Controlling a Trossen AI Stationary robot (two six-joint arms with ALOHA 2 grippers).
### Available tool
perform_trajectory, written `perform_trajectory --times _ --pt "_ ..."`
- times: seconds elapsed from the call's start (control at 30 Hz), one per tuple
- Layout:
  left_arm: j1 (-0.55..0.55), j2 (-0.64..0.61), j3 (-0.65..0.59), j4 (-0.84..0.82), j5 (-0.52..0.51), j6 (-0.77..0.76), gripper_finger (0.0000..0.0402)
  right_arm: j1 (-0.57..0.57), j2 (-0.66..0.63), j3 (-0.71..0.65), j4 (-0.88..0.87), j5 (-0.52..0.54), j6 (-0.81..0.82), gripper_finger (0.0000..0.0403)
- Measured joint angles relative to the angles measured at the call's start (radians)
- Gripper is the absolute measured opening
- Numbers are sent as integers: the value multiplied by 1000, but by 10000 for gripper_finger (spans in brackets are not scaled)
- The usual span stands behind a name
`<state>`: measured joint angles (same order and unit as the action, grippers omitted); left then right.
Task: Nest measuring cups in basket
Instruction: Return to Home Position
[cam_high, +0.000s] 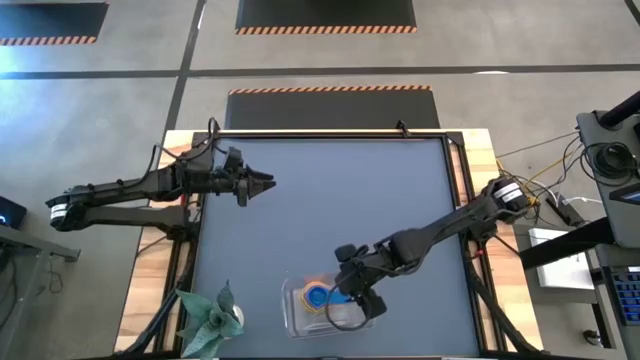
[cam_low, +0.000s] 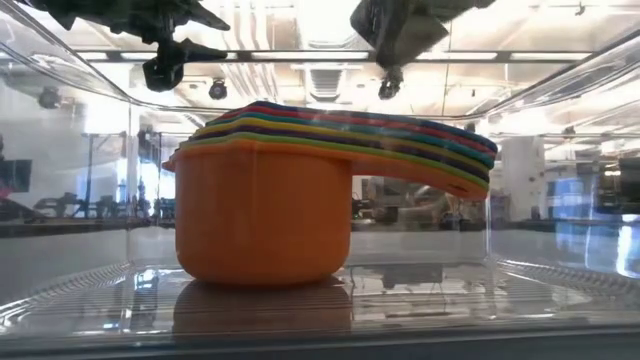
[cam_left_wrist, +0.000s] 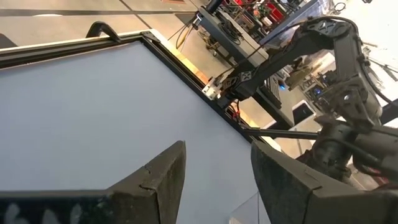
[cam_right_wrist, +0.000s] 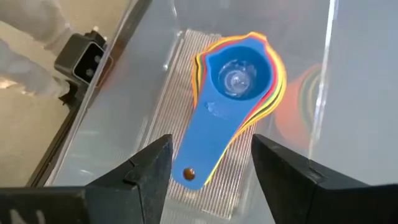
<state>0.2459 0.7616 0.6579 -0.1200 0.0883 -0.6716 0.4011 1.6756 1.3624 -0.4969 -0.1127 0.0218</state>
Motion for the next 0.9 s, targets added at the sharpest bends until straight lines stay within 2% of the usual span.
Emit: perform_trajectory --times 0.57,0.77,0.9 --pt "0 -15 0 7 9 -1 165 -26 -52 0 15 28 3 160" --pt "0 -91 53 8 34 18 152 -82 -146 -12 54 106 -43 114" --pt "0 -167 110 -5 33 95 109 -140 -237 -93 125 113 -72 61"
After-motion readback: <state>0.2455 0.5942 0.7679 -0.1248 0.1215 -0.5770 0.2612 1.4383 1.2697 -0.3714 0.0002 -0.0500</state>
